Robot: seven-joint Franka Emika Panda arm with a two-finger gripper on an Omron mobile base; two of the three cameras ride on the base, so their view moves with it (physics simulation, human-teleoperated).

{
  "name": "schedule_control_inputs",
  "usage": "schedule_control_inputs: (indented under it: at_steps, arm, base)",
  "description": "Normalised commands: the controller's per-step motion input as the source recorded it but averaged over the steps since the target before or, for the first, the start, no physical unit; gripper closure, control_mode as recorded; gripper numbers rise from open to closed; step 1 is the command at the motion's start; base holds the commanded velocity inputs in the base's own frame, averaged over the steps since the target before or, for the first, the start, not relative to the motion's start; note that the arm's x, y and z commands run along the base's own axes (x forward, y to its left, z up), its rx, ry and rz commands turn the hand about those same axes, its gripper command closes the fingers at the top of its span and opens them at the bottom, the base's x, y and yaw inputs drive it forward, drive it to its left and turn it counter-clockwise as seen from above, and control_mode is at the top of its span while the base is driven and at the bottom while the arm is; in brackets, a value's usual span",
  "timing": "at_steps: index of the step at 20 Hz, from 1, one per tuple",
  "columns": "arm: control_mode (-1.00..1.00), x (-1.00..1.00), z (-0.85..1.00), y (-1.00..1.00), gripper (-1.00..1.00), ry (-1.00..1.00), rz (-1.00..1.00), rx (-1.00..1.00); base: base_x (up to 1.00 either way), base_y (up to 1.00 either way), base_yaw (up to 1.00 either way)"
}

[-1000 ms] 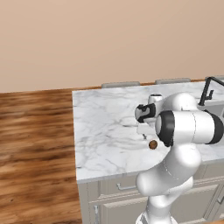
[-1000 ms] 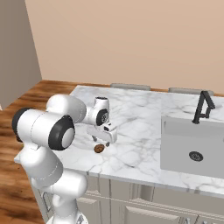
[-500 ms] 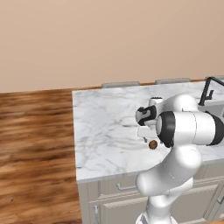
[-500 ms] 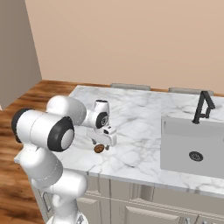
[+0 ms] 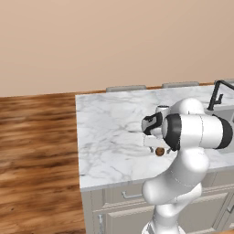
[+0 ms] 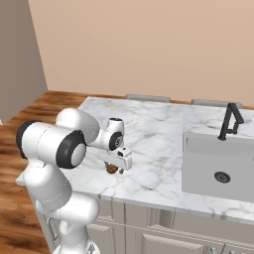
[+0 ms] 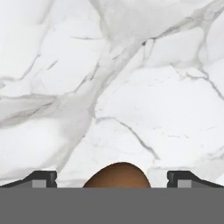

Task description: Gather the eggs and milk located in the vicinity of the sink area and place them right next to the bowl.

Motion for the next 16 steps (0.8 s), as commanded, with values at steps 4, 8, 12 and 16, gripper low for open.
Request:
schedule_control_inputs:
  at_steps: [4,8,12,16]
  arm:
    - [-1.00,0.00,-0.15,0.00,-1.00,0.00,0.00,0.01]
    - [-1.00,0.00,-0.07,0.00,-1.00,0.00,0.00,0.00]
    - [-1.00,0.00,-0.04,0.00,1.00,0.00,0.00,0.00]
    - [-1.00,0.00,0.00,0.00,1.00,0.00,0.00,0.00]
  base:
    - [0.00,0.00,0.00]
    - [0.00,0.00,0.00]
    - [0.00,0.00,0.00]
    - [0.00,0.00,0.00]
